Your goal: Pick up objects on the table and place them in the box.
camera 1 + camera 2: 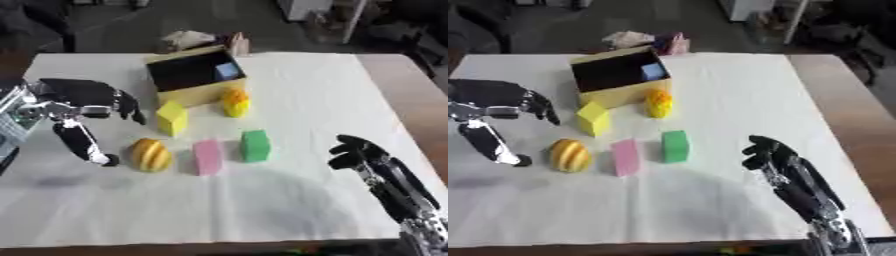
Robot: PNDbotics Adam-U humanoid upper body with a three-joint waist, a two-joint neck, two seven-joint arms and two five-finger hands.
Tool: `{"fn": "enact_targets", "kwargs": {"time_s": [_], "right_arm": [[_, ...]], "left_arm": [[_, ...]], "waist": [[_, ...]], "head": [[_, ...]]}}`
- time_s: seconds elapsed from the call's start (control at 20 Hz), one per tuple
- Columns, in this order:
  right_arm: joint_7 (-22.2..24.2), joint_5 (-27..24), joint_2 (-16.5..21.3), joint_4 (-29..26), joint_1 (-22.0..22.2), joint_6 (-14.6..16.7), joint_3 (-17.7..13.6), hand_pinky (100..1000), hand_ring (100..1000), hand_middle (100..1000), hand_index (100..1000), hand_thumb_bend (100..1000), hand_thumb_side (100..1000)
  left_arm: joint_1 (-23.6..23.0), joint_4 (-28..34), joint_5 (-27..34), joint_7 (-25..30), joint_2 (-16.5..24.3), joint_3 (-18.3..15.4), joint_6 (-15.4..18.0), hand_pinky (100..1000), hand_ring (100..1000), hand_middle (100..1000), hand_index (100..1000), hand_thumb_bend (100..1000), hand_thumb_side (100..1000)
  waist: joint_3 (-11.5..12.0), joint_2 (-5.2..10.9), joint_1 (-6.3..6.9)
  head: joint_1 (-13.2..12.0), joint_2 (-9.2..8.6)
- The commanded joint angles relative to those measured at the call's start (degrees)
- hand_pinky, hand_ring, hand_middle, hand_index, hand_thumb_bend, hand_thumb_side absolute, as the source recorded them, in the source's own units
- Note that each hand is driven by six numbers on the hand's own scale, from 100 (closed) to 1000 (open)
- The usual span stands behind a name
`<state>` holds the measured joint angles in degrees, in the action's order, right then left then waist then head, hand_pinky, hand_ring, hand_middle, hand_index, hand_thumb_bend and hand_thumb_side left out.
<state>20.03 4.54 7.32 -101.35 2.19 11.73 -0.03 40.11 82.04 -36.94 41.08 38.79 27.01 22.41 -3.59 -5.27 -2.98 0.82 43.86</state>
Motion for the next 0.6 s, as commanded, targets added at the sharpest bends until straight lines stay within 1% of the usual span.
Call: {"fn": "enact_targets", "kwargs": {"time_s": [0.05, 0.3, 0.55, 0.6], "right_arm": [[0.3, -0.3, 0.4, -0.8, -0.6, 0.1, 0.0, 693, 659, 682, 866, 100, 687], [0.5, -0.5, 0.1, -0.8, -0.8, 0.1, 0.3, 693, 659, 682, 866, 100, 686], [0.8, -0.7, -0.3, -0.8, -1.3, 0.1, 0.5, 693, 659, 682, 866, 100, 684], [0.8, -0.7, -0.3, -0.8, -1.3, 0.1, 0.5, 693, 659, 682, 866, 100, 683]], "left_arm": [[2.0, -3.0, -2.3, 0.9, -1.4, -0.2, 2.4, 769, 718, 730, 847, 505, 301], [3.1, -9.0, -5.9, -0.1, -4.8, -0.5, 4.2, 770, 718, 729, 840, 493, 298], [3.7, -13.3, -8.5, -1.3, -7.1, -1.2, 6.0, 770, 714, 721, 828, 475, 283], [3.7, -14.0, -8.8, -1.7, -7.4, -1.3, 6.2, 764, 688, 680, 789, 443, 280]], "waist": [[-0.2, 0.45, 0.02], [-0.8, 0.23, -0.30], [-1.4, 0.08, -0.64], [-1.5, 0.06, -0.67]], "head": [[-0.3, 0.26], [-0.8, 0.26], [-1.3, 0.26], [-1.3, 0.26]]}}
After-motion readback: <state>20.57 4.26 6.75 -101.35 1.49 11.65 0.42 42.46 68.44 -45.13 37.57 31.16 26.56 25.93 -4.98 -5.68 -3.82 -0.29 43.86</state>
